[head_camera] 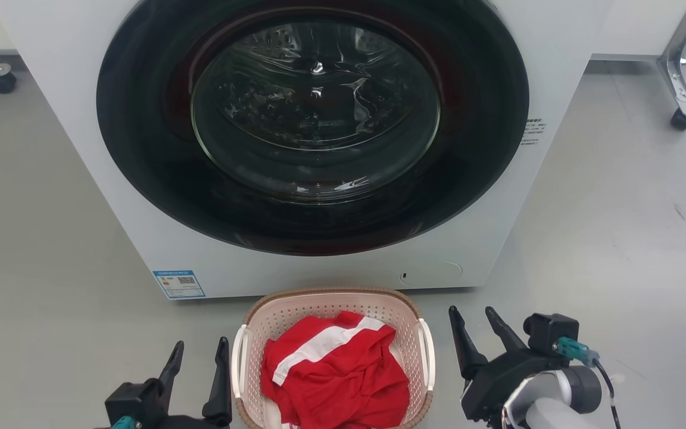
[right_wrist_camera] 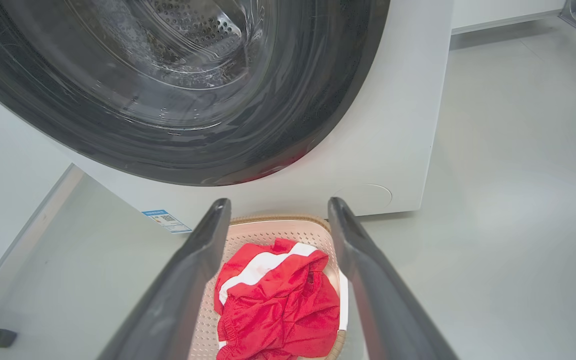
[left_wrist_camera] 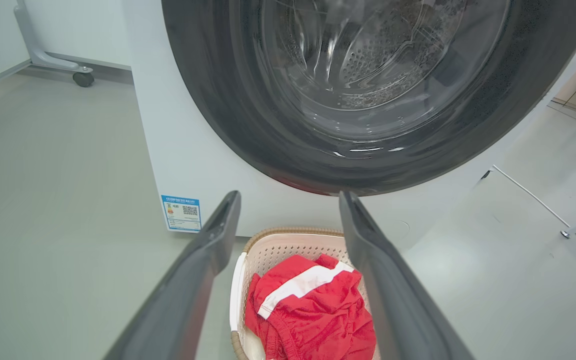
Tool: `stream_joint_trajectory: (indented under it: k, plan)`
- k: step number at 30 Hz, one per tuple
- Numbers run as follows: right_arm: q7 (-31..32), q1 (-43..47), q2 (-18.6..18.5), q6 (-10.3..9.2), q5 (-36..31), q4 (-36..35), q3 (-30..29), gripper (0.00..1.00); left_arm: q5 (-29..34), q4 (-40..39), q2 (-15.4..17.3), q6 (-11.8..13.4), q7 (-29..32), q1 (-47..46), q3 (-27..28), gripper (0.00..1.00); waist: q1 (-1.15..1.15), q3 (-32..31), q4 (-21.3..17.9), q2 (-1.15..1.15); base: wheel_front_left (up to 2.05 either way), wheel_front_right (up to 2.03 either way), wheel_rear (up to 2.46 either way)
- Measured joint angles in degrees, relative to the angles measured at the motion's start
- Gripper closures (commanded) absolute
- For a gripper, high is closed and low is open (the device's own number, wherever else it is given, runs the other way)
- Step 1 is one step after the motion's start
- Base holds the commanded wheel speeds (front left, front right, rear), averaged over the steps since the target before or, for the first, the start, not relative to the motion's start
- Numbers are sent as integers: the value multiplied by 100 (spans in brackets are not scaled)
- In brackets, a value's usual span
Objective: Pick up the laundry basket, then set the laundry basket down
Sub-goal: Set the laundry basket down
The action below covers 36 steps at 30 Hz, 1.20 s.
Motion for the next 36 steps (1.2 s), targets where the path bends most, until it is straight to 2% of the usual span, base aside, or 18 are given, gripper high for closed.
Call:
stream_joint_trajectory:
  k: [12, 25, 36]
  plan:
    - [0, 1043, -145, -44, -1078, -1529, -840, 0, 455, -1237, -60, 68, -1, 774, 378, 0, 0, -60, -70, 0, 0, 0, 0]
    - [-2, 2125, -16, -44, -2264, -2715, -1875, 0, 745, -1849, -138, 118, -1, 1576, 773, 0, 0, -69, -145, 0, 0, 0, 0]
    - [-2, 2633, 130, -44, -2889, -3509, -2226, 0, 970, -2162, -229, 124, -1, 1720, 973, 0, 0, -49, -197, 0, 0, 0, 0]
